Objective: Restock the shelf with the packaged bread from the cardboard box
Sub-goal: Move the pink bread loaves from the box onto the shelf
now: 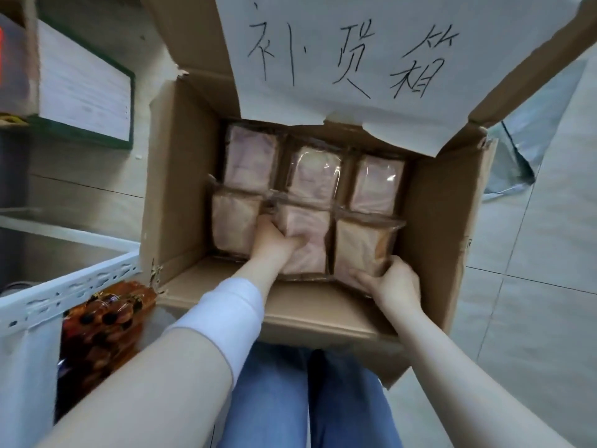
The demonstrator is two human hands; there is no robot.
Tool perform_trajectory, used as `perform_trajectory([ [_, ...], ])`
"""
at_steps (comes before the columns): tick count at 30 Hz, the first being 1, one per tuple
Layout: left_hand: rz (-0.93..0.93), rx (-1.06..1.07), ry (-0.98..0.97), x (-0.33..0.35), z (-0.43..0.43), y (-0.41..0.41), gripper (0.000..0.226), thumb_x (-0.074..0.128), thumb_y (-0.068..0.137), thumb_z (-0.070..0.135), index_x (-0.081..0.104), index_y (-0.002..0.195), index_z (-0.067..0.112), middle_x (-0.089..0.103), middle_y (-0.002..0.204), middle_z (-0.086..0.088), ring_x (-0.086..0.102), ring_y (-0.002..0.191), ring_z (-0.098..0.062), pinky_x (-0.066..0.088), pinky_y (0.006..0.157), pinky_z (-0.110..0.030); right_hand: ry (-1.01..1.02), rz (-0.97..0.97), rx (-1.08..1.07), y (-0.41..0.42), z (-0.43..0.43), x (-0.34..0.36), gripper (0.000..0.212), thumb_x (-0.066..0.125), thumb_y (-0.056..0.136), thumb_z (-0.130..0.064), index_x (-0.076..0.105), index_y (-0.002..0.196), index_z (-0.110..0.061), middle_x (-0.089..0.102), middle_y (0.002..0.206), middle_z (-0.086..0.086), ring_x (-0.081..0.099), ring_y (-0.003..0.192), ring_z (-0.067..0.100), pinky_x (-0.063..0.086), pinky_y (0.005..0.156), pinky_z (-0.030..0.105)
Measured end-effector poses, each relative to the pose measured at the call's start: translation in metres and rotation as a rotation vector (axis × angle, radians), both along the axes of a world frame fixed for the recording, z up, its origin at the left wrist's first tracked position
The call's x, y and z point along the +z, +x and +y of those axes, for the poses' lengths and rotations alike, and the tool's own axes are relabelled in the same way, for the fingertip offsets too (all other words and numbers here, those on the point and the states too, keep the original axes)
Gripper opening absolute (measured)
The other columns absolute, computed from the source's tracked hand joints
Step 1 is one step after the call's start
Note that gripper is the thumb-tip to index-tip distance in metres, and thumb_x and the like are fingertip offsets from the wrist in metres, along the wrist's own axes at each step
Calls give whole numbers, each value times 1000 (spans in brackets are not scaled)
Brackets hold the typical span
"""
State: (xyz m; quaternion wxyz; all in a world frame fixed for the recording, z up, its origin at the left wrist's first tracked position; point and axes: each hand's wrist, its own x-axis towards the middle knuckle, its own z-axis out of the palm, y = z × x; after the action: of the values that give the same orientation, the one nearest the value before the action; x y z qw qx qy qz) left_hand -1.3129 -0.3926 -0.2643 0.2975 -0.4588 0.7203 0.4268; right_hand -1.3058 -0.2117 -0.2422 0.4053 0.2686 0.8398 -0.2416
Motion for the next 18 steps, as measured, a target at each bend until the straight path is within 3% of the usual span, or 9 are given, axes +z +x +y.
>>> perform_trajectory([
  [3, 92, 102, 164, 36, -15, 8, 44, 76, 71, 12, 51, 107, 16, 60, 96, 0, 57, 93, -18, 47, 79, -23, -84, 99, -122, 3, 5, 29, 39, 80, 67, -34, 58, 91, -11, 63, 90, 4, 59, 86, 24, 41, 69, 30],
  [5, 137, 162, 226, 68, -23, 19, 49, 75, 72, 10, 48, 114, 15, 60, 105, -2, 57, 100, -18, 48, 86, -27, -133, 165, -203, 8, 10, 55, 35, 80, 68, -33, 55, 81, -12, 60, 78, 0, 56, 79, 22, 44, 65, 32],
  [8, 245, 311, 280, 123, -33, 44, 66, 75, 74, 10, 38, 129, 10, 55, 118, -3, 56, 107, -18, 46, 95, -33, -282, 236, -311, 15, 10, 100, 39, 78, 71, -31, 54, 86, -6, 56, 86, 7, 54, 80, 22, 51, 65, 30],
  [10, 337, 393, 319, 164, -37, 66, 65, 74, 74, 13, 38, 128, 11, 57, 118, -4, 58, 108, -19, 47, 97, -38, -411, 239, -357, 24, 10, 133, 37, 77, 73, -26, 57, 100, -9, 64, 103, 9, 63, 92, 24, 56, 76, 32],
  [12, 442, 480, 350, 208, -41, 93, 62, 73, 75, 15, 40, 127, 13, 60, 116, -5, 61, 105, -21, 50, 93, -41, -529, 226, -297, 34, 5, 171, 37, 75, 74, -24, 59, 105, -14, 67, 110, 10, 66, 95, 25, 57, 80, 36],
  [15, 618, 633, 384, 283, -54, 142, 53, 68, 80, 17, 41, 126, 11, 62, 110, -6, 65, 96, -21, 55, 82, -37, -695, 207, -142, 55, -13, 239, 29, 72, 76, -22, 60, 103, -18, 69, 105, 8, 70, 85, 20, 58, 62, 24],
  [18, 844, 680, 312, 368, -80, 200, 34, 64, 82, 27, 55, 112, 14, 66, 104, -6, 66, 95, -18, 54, 84, -36, -846, 164, 28, 82, -47, 315, 30, 71, 75, -23, 61, 103, -20, 71, 105, 9, 70, 89, 21, 57, 76, 33],
])
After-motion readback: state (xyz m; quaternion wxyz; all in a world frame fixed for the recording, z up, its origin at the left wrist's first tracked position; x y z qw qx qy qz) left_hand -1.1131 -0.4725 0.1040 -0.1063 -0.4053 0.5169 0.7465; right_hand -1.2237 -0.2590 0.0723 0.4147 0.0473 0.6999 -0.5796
